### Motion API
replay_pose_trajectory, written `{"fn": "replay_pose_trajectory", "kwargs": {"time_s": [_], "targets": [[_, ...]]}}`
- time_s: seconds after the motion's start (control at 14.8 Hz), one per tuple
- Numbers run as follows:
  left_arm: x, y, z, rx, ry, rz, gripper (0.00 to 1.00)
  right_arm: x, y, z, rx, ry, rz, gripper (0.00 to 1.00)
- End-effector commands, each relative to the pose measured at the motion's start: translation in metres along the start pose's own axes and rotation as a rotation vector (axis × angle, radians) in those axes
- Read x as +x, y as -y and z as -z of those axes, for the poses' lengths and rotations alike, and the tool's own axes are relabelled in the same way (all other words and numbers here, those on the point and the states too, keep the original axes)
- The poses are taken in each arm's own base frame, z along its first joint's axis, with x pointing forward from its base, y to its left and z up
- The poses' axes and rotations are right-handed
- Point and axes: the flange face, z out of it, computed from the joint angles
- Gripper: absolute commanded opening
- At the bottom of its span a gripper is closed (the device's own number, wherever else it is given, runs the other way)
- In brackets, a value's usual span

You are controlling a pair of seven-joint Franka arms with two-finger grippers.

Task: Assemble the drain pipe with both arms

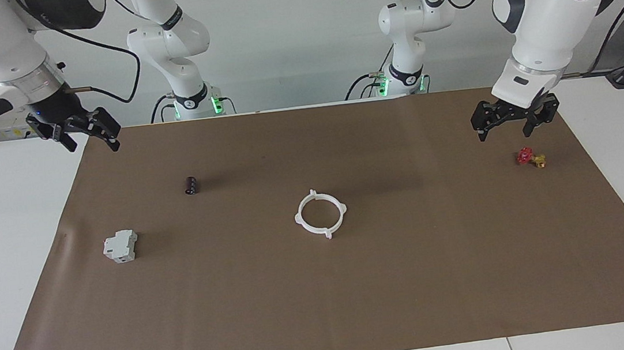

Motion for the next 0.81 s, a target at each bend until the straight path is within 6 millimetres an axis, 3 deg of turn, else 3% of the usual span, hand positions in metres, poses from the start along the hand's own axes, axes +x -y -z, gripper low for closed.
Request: {"fn": "replay_pose_trajectory", "kwargs": {"time_s": [0.0,0.27,0.54,0.75], "targets": [[-0.028,0.023,0.038,-0.04,-0.003,-0.006,1.0,-0.004,-0.003,0.003,0.005,-0.005,0.028,1.0],[-0.039,0.041,0.058,-0.039,-0.019,0.037,1.0,-0.004,-0.006,0.003,0.005,-0.006,0.023,1.0],[-0.037,0.048,0.041,-0.104,0.01,0.086,1.0,-0.004,-0.008,0.003,0.005,-0.006,0.02,1.0],[-0.037,0.05,0.042,-0.105,0.009,0.138,1.0,-0.004,-0.008,0.002,0.005,-0.004,0.017,1.0]]}}
